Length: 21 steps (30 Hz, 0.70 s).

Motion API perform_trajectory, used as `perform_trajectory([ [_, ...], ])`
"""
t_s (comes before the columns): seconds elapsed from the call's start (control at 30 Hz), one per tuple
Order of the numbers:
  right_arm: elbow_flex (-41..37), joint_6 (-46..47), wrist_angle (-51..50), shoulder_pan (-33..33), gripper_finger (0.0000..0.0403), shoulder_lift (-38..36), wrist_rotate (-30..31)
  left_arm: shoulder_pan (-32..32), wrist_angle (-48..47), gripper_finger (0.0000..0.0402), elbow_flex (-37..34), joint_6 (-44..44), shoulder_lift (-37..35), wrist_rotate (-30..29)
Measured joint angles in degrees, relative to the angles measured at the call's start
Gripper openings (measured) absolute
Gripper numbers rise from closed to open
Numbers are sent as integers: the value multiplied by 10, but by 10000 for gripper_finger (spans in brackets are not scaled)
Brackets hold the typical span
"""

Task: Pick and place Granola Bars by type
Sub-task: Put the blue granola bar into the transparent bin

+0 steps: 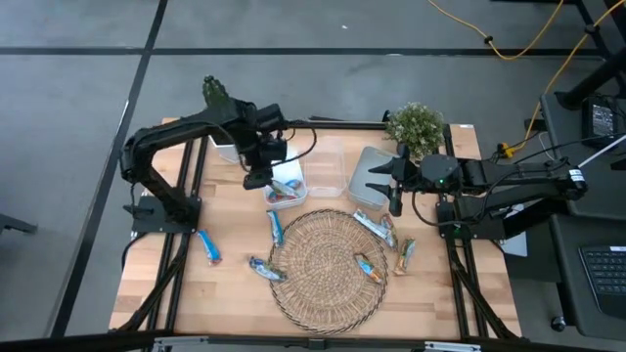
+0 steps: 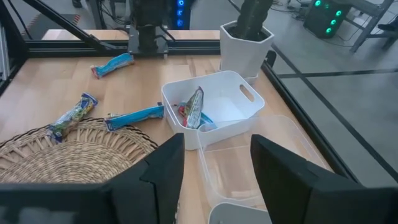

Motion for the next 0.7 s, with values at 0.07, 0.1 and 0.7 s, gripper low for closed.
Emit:
perform_trajectory([
  [0.07, 0, 3, 0, 0, 187, 0, 0, -25, -27, 111, 33, 10, 0, 8],
  [0.1, 0, 7, 0, 0, 187, 0, 0, -38, -37, 108, 46, 11, 0, 18],
  [0.7, 0, 17, 0, 0, 187, 1, 0, -206, -42, 130, -33, 258, 1, -106],
])
